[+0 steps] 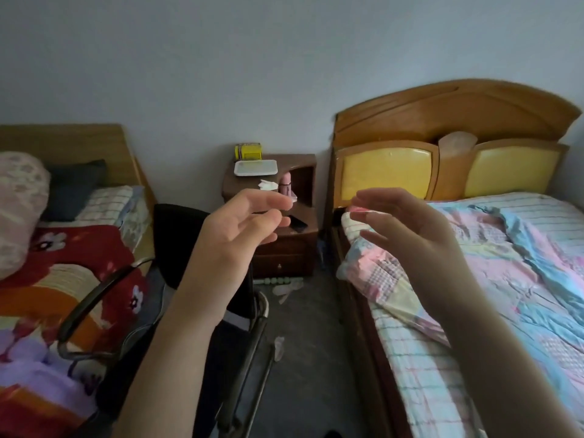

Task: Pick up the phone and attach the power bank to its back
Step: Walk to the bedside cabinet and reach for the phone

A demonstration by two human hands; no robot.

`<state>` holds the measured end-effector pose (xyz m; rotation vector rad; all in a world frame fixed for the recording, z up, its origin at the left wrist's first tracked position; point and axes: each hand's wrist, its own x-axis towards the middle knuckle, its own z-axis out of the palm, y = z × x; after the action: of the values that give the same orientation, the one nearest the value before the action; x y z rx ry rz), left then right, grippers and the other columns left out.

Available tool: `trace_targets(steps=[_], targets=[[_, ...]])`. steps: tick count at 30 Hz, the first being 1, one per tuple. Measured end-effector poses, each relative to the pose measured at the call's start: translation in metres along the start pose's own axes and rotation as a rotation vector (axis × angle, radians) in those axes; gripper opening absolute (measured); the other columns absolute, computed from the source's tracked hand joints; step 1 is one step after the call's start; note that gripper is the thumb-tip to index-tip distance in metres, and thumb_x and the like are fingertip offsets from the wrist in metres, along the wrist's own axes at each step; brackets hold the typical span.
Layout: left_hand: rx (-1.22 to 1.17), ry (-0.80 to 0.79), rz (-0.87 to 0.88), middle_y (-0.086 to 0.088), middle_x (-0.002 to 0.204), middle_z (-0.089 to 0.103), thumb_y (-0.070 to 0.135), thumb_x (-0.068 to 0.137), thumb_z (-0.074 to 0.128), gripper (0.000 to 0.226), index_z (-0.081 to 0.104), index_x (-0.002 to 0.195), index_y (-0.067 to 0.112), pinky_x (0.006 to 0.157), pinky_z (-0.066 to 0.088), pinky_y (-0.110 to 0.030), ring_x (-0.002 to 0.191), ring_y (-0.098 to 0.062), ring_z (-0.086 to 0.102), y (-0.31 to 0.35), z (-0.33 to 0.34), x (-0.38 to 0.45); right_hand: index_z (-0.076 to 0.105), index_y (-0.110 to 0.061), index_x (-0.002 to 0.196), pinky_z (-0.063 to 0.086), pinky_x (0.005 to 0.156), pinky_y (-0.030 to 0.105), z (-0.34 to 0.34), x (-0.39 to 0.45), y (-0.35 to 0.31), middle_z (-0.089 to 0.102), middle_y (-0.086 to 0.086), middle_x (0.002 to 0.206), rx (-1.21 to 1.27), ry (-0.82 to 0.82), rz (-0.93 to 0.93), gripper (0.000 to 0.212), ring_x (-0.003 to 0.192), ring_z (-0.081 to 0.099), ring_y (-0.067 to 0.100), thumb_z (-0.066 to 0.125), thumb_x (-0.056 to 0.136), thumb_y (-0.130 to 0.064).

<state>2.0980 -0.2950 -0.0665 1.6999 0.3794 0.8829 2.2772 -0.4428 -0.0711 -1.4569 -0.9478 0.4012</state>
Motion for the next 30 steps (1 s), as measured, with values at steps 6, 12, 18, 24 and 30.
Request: trace_targets(steps=[6, 12, 18, 24, 30], targets=[[0.001, 0.014, -0.011, 0.006, 0.110, 0.077, 0.042, 0.086, 0.055, 0.023, 0.076, 0.095, 0.037, 0.085, 0.057, -0.029, 0.105, -0.018, 0.072, -0.032, 0.046, 0.101, 0.070, -0.025, 0.118, 0.057, 0.097, 0.036, -0.045, 0.099, 0.036, 0.075, -0.012, 0.114, -0.008, -0.021, 0.004, 0.023, 0.110, 0.071, 0.007, 0.062, 0.098, -0.015], [0.022, 0.036, -0.036, 0.009, 0.108, 0.078, 0.041, 0.085, 0.056, 0.021, 0.076, 0.092, 0.040, 0.083, 0.058, -0.029, 0.104, -0.017, 0.073, -0.061, 0.075, 0.165, 0.071, -0.022, 0.116, 0.056, 0.100, 0.042, -0.064, 0.177, 0.067, 0.075, -0.008, 0.115, 0.017, -0.059, 0.023, 0.023, 0.111, 0.070, 0.010, 0.062, 0.097, -0.013], [0.018, 0.079, -0.052, 0.011, 0.103, 0.079, 0.040, 0.085, 0.056, 0.021, 0.076, 0.089, 0.041, 0.085, 0.054, -0.034, 0.102, -0.016, 0.074, -0.087, 0.081, 0.223, 0.072, -0.020, 0.113, 0.060, 0.090, 0.028, -0.070, 0.239, 0.096, 0.077, -0.009, 0.108, 0.079, -0.092, 0.023, 0.022, 0.104, 0.073, 0.008, 0.060, 0.098, -0.009], [0.022, 0.095, -0.058, 0.011, 0.098, 0.079, 0.041, 0.084, 0.055, 0.020, 0.075, 0.086, 0.042, 0.085, 0.054, -0.032, 0.098, -0.014, 0.074, -0.127, 0.075, 0.286, 0.073, -0.025, 0.104, 0.059, 0.091, 0.026, -0.057, 0.308, 0.126, 0.078, -0.014, 0.101, 0.081, -0.121, 0.018, 0.022, 0.100, 0.074, 0.007, 0.061, 0.096, -0.009], [0.004, 0.098, -0.084, 0.012, 0.088, 0.078, 0.043, 0.085, 0.055, 0.021, 0.075, 0.084, 0.045, 0.086, 0.052, -0.034, 0.095, -0.011, 0.073, -0.165, 0.049, 0.370, 0.074, -0.022, 0.108, 0.058, 0.097, 0.042, -0.033, 0.399, 0.150, 0.078, -0.008, 0.104, 0.023, -0.103, 0.071, 0.021, 0.104, 0.073, 0.011, 0.061, 0.095, -0.011]])
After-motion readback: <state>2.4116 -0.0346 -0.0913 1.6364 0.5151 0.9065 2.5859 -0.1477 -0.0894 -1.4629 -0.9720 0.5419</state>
